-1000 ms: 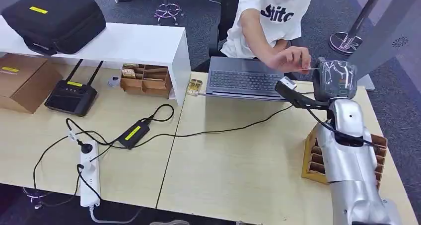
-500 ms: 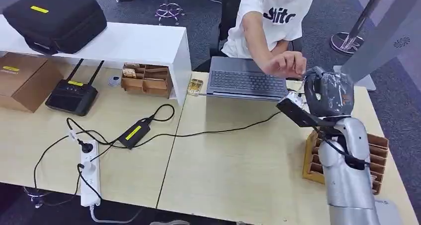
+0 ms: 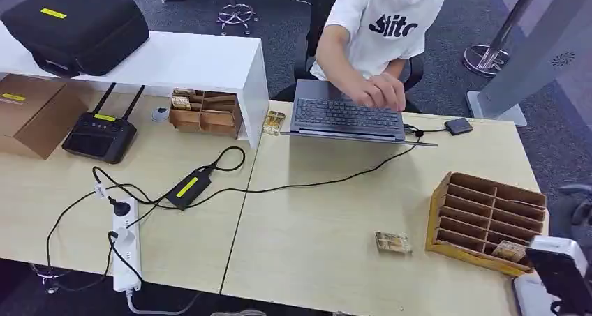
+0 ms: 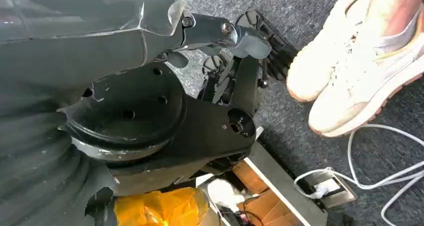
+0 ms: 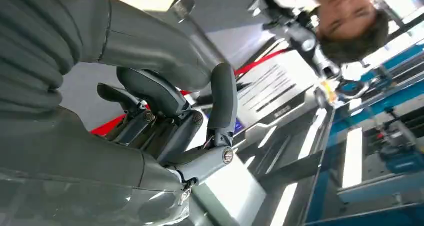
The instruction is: Pass the card to the sensor for recognition and then transmit it.
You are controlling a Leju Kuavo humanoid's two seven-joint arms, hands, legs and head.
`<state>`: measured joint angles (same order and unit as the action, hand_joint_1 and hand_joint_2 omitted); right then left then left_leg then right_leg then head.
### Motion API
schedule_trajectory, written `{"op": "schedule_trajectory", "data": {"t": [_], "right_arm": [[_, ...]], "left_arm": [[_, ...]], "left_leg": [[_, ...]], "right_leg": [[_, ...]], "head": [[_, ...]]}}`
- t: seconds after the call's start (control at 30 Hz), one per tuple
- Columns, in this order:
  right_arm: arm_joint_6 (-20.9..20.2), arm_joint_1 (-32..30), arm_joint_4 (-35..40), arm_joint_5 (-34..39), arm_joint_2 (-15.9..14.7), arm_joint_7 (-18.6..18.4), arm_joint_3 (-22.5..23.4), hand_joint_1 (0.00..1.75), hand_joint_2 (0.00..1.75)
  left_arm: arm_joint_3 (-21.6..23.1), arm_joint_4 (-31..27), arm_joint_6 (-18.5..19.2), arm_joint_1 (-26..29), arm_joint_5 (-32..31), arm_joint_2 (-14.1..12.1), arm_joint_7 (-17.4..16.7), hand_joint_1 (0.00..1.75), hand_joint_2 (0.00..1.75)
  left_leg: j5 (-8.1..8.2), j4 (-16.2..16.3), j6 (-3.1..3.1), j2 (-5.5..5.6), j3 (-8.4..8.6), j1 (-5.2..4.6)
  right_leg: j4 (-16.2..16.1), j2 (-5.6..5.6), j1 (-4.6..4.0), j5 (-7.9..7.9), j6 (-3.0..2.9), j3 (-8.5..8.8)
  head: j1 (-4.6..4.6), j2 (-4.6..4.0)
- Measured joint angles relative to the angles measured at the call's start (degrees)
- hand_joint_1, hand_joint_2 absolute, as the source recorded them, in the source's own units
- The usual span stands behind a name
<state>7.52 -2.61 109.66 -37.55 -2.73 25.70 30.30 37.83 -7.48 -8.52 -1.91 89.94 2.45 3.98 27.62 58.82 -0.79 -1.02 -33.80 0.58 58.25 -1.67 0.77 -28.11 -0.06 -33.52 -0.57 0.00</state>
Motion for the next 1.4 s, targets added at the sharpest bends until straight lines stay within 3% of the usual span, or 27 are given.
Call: {"op": "schedule_trajectory", "data": {"t": [0.33, 0.57, 0.6, 0.63, 0.8, 0.93, 0.97, 1.1, 1.3, 1.4], "right_arm": [[-3.5, -1.9, 1.9, 2.8, 2.4, 0.6, 11.1, 1.75, 1.75], [-4.4, -1.9, 2.0, 1.8, 3.2, 0.9, 12.6, 1.75, 1.75], [-4.4, -1.9, 2.0, 1.7, 3.3, 0.9, 12.7, 0.09, 1.75], [-4.4, -1.9, 2.0, 1.7, 3.3, 0.9, 12.8, 0.0, 1.75], [-4.4, -1.8, 2.0, -2.1, 3.8, 0.0, 12.2, 0.0, 1.75], [-2.8, -1.9, 2.0, -6.6, 3.9, -1.1, 8.5, 0.0, 1.75], [-2.3, -1.9, 2.0, -7.7, 3.9, -1.4, 7.0, 0.0, 0.0], [-1.0, -1.6, 1.8, -11.0, 3.9, -3.1, 0.7, 0.0, 0.0], [1.2, 3.9, -1.9, -17.8, 2.0, -9.0, -10.5, 0.0, 0.0], [1.3, 5.6, -3.4, -18.0, 1.2, -9.8, -13.7, 0.0, 0.0]], "left_arm": [[-1.6, 0.0, -0.3, 0.0, 0.0, 0.6, 0.2, 0.0, 1.75], [-2.0, 0.0, -0.4, -0.1, 0.0, 0.7, 0.2, 0.0, 1.75], [-2.1, 0.0, -0.4, -0.1, 0.0, 0.7, 0.2, 0.0, 1.75], [-2.1, 0.0, -0.4, -0.1, 0.0, 0.7, 0.2, 0.0, 1.75], [-2.1, 0.0, -0.4, -0.1, 0.0, 0.7, 0.2, 0.0, 1.75], [-2.1, 0.0, -0.4, -0.2, 0.0, 0.7, 0.1, 0.0, 1.75], [-2.1, 0.0, -0.3, -0.2, 0.0, 0.6, 0.0, 0.0, 1.75], [-2.1, 0.0, 0.0, -0.2, 0.0, 0.6, -0.4, 0.0, 1.75], [-1.9, 0.0, 0.6, -0.3, -0.3, 0.1, -1.3, 0.0, 1.75], [-1.8, 0.0, 0.7, -0.2, -0.3, -0.2, -1.4, 0.0, 1.75]], "left_leg": [[-0.01, 0.0, -0.01, -0.05, 0.07, 0.01], [-0.01, 0.0, -0.01, -0.05, 0.07, 0.01], [-0.01, 0.0, 0.0, -0.05, 0.07, 0.01], [-0.01, 0.0, -0.01, -0.05, 0.07, 0.01], [-0.01, 0.0, 0.0, -0.05, 0.06, 0.01], [-0.01, 0.0, -0.01, -0.06, 0.08, 0.02], [-0.01, 0.0, -0.01, -0.06, 0.08, 0.02], [-0.02, 0.0, -0.02, -0.07, 0.07, 0.03], [-0.07, 0.0, -0.03, -0.16, 0.17, 0.03], [-0.08, 0.0, -0.04, -0.1, 0.13, 0.03]], "right_leg": [[0.0, 0.05, -0.01, 0.0, 0.0, 0.02], [0.0, 0.07, -0.01, 0.0, 0.0, 0.03], [0.0, 0.07, -0.01, 0.0, 0.0, 0.03], [0.0, 0.07, -0.01, 0.0, 0.0, 0.03], [0.0, 0.06, -0.01, 0.0, 0.0, 0.06], [0.0, 0.08, -0.02, 0.0, 0.0, 0.06], [0.0, 0.08, -0.02, 0.0, 0.0, 0.06], [0.1, 0.08, -0.03, 0.0, -0.01, 0.08], [0.1, 0.14, -0.02, 0.02, -0.02, 0.11], [0.1, 0.08, -0.02, 0.02, -0.02, 0.16]], "head": [[-0.02, 0.0], [-0.02, 0.0], [0.0, 0.0], [0.0, 0.0], [0.0, 0.0], [-0.02, 0.0], [0.0, 0.0], [0.0, 0.0], [-0.02, 0.0], [0.0, 0.0]]}}
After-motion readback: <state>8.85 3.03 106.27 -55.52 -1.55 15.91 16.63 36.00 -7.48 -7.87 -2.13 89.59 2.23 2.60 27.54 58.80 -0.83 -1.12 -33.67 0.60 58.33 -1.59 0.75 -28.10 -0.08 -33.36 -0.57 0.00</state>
